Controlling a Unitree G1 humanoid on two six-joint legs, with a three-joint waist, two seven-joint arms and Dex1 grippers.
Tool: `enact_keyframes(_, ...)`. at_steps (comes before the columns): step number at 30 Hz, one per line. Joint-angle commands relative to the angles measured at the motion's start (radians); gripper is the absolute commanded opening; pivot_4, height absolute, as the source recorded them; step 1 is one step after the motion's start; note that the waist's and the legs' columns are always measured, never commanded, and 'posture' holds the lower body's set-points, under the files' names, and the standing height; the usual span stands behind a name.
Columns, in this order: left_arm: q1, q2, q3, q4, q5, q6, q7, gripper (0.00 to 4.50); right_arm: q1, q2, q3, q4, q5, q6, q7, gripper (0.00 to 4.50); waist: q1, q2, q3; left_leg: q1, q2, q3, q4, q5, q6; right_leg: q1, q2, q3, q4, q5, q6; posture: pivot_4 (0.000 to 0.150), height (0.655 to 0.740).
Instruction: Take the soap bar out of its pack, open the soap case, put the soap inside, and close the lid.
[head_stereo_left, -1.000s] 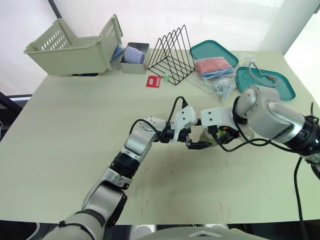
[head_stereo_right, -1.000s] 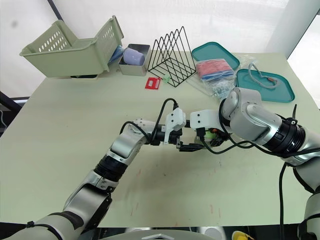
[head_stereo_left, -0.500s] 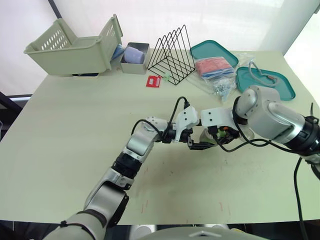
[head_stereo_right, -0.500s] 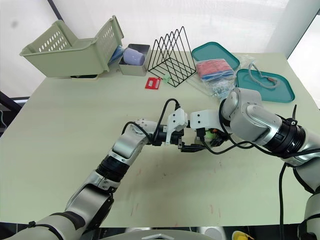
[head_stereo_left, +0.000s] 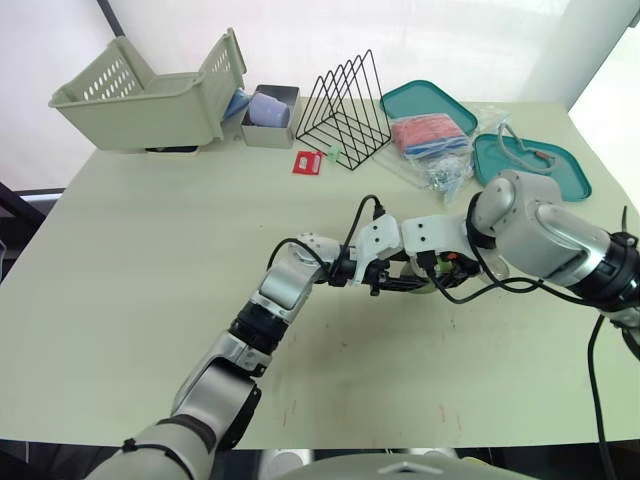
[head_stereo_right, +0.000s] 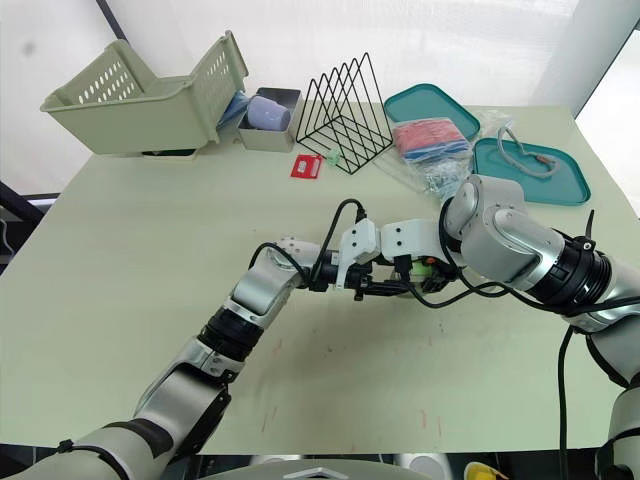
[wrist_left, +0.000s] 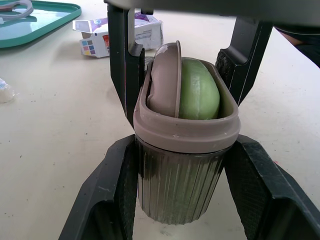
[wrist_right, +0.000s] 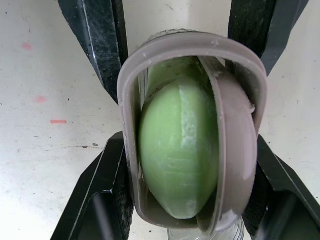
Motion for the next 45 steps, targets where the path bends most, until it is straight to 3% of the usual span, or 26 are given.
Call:
enact_keyframes(1,-0.018,-0.023,0.010,-0.014,-0.015,-0.012,0.005,2.02,0.016,0.011,-0.011,0.000,-0.024,0.003,-0.021,2.10,0.000,0.000,0.000,0.000,0.000,0.000,0.000,0.000,0.000,0.000,0.000,0.000,0.000,0.000,0.000,0.150,0.7400)
enact_keyframes(13,-0.005,-0.011,0.002,-0.019,-0.004,-0.035,-0.003,2.02,0.020,0.021,-0.019,-0.006,-0.009,0.024,-0.018,2.10,0.000,0.000,0.000,0.000,0.000,0.000,0.000,0.000,0.000,0.000,0.000,0.000,0.000,0.000,0.000,0.150,0.7400)
enact_keyframes(17,-0.005,0.009,0.013,-0.011,-0.009,-0.049,-0.021,2.02,0.025,0.016,-0.036,-0.003,0.001,0.035,-0.014,3.74,-0.001,0.001,0.001,0.000,0.000,0.000,0.000,0.000,0.000,0.000,0.000,0.000,0.000,0.000,0.000,0.150,0.7400)
enact_keyframes(20,-0.005,0.031,0.016,0.007,-0.005,-0.077,-0.042,2.02,0.038,0.013,-0.068,0.005,0.015,0.031,-0.014,4.43,0.001,0.001,0.001,-0.002,0.000,0.000,0.000,0.000,0.000,-0.002,0.000,0.000,-0.001,0.000,0.000,0.150,0.7400)
enact_keyframes(27,-0.007,0.066,0.027,0.046,-0.008,-0.146,-0.089,2.02,0.092,0.014,-0.174,0.023,0.078,-0.014,-0.039,4.43,0.001,0.001,0.001,-0.002,0.000,0.000,0.000,0.000,0.000,-0.002,0.000,0.000,-0.001,0.000,0.000,0.150,0.7400)
enact_keyframes(45,-0.012,0.085,0.111,0.116,-0.088,-0.325,-0.196,2.02,0.642,-0.087,-0.865,-0.185,0.480,-0.123,-0.161,4.43,0.021,0.001,0.001,-0.003,0.000,0.000,0.000,0.000,0.000,-0.001,0.000,0.000,-0.002,0.000,0.000,0.150,0.7400)
